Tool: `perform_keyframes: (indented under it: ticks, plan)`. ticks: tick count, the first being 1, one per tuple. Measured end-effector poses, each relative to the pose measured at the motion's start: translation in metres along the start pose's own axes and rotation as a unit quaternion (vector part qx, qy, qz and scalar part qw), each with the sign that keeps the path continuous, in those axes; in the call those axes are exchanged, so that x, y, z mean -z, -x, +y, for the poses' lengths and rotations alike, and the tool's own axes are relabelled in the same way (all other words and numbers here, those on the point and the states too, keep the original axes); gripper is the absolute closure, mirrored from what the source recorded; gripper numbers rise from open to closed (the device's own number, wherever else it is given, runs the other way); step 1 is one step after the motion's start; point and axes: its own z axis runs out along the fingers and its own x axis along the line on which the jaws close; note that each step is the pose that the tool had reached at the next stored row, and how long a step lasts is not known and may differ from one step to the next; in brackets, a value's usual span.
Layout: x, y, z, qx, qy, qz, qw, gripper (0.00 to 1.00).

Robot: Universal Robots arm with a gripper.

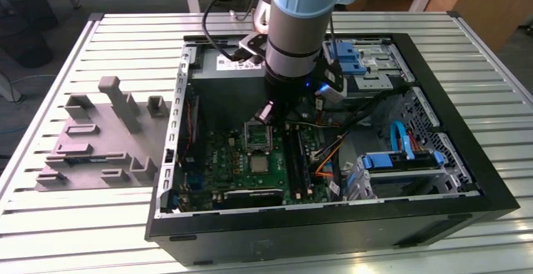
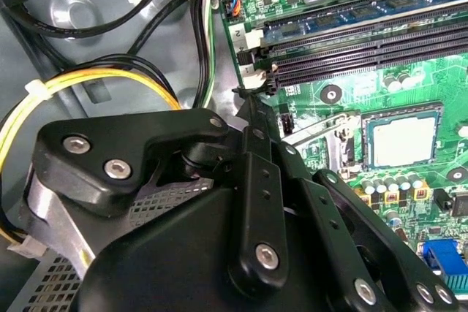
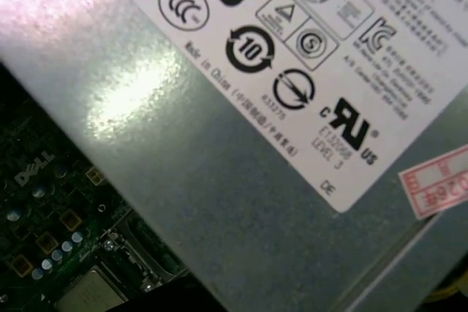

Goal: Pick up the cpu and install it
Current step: 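Close the cpu cover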

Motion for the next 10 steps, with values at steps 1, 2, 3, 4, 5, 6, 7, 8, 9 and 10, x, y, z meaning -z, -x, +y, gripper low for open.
perform_keyframes:
  ticks: [1, 2, 3, 4, 5, 6, 7, 8, 9, 10]
  plan:
    - [0.0007, 0.0001, 0.0002, 0.000, 0.0002, 0.0002, 1.0000, 0.89]
    - [0.0015, 0.0001, 0.0004, 0.000, 0.0004, 0.0004, 1.0000, 0.89]
    - [0.0020, 0.0001, 0.0006, 0.001, 0.0004, 0.0005, 1.0000, 0.89]
    - [0.0024, 0.0001, 0.0008, 0.001, 0.0002, 0.0007, 1.0000, 0.89]
    - [0.0029, -0.0001, 0.0010, 0.001, -0.0002, 0.0011, 1.0000, 0.89]
    - [0.0035, -0.0003, 0.0013, 0.001, -0.0009, 0.0019, 1.0000, 0.89]
    - [0.0042, -0.0005, 0.0016, 0.001, -0.0023, 0.0034, 1.0000, 0.89]
    - [0.0049, -0.0007, 0.0019, 0.001, -0.0039, 0.0051, 1.0000, 0.89]
    - [0.0058, -0.0009, 0.0021, 0.001, -0.0052, 0.0064, 1.0000, 0.89]
    - [0.0068, -0.0010, 0.0023, 0.001, -0.0063, 0.0076, 1.0000, 0.89]
